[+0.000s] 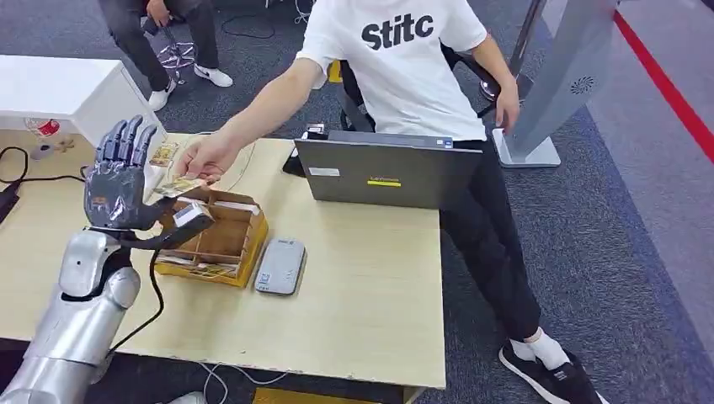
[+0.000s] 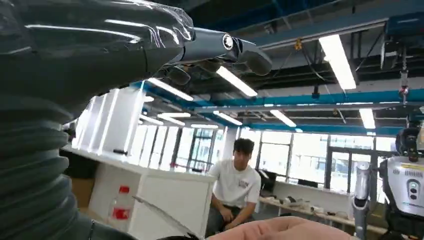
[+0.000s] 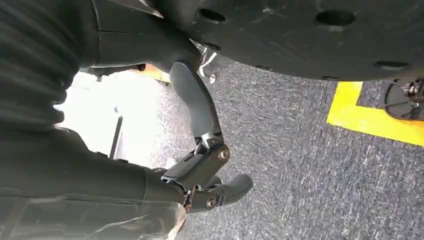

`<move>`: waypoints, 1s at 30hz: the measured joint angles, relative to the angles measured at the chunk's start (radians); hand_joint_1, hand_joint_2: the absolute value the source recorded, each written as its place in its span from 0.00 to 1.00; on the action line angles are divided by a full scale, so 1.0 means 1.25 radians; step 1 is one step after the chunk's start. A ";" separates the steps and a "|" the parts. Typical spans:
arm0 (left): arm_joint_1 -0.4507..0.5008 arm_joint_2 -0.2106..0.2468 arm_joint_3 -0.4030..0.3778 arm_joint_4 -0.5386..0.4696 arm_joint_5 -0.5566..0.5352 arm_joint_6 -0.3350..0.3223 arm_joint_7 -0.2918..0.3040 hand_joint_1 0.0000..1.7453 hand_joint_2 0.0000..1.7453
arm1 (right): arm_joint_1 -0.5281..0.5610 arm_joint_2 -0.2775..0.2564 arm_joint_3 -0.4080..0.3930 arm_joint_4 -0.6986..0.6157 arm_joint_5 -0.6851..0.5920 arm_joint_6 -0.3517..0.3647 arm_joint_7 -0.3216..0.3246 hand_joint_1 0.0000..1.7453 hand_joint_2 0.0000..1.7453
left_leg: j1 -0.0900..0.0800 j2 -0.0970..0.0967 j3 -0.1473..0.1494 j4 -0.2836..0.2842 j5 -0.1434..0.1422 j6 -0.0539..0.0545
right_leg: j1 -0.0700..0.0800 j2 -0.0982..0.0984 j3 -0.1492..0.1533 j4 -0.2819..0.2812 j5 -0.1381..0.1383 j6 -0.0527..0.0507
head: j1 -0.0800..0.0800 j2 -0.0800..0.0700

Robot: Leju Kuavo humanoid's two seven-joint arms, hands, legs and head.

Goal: Pass the card to the sensor for recognition and then transmit it.

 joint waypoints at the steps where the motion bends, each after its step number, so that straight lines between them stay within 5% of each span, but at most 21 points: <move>1: -0.002 0.005 -0.002 0.004 -0.025 0.008 0.009 1.00 1.00 | 0.000 0.000 0.001 0.000 0.000 -0.001 -0.001 0.00 1.00 | 0.000 0.000 0.000 0.000 0.000 0.000 | 0.000 0.000 0.000 0.000 0.000 0.000 | 0.000 0.000; 17: 0.005 0.016 -0.005 0.021 -0.066 0.060 0.021 1.00 1.00 | 0.000 0.000 0.016 0.001 -0.009 -0.012 -0.013 0.00 1.00 | 0.000 0.000 0.000 0.000 0.000 0.000 | 0.000 0.000 0.000 0.000 0.000 0.000 | 0.000 0.000; 30: 0.029 -0.095 -0.098 0.021 -0.126 0.065 0.021 1.00 1.00 | 0.000 0.000 0.016 0.001 -0.021 -0.013 -0.012 0.00 1.00 | 0.000 -0.002 -0.001 0.001 0.000 0.000 | 0.000 -0.001 0.000 0.000 0.000 0.000 | 0.000 0.000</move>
